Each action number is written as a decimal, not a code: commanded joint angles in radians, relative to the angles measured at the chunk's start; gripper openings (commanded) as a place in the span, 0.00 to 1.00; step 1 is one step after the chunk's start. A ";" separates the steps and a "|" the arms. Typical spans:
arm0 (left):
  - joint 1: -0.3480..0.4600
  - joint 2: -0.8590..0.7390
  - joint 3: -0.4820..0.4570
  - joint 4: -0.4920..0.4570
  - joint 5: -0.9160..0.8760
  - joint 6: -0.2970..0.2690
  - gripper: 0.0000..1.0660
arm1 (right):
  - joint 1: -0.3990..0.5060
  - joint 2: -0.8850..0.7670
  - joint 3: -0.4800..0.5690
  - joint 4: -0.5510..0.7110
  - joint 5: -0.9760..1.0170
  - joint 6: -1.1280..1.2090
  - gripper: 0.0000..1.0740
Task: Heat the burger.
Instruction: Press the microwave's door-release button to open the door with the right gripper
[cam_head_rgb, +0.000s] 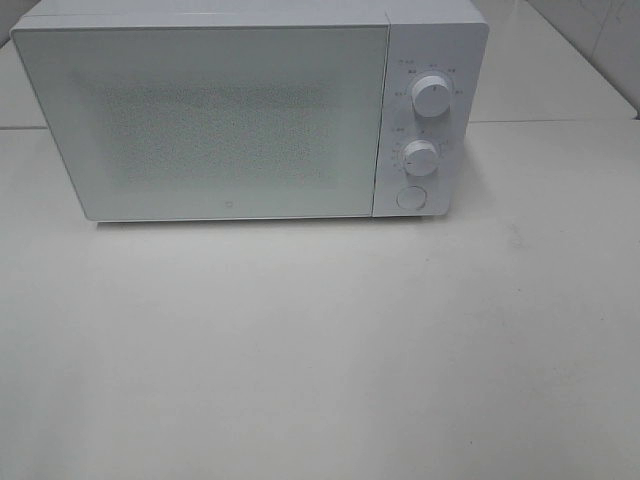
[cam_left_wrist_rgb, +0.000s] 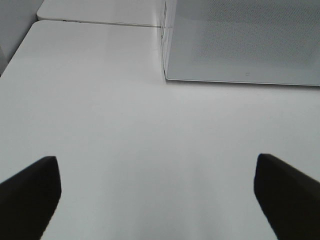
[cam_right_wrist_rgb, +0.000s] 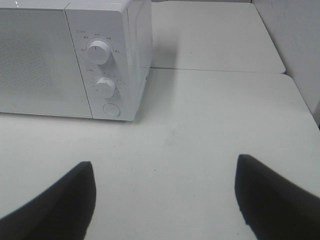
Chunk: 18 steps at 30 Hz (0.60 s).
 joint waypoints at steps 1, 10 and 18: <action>0.004 -0.014 -0.001 0.000 -0.003 -0.002 0.92 | -0.007 0.082 -0.008 -0.003 -0.100 -0.014 0.71; 0.004 -0.014 -0.001 0.000 -0.003 -0.002 0.92 | -0.007 0.262 -0.008 -0.003 -0.266 -0.014 0.71; 0.004 -0.014 -0.001 0.000 -0.003 -0.002 0.92 | -0.007 0.417 -0.008 -0.003 -0.397 -0.011 0.71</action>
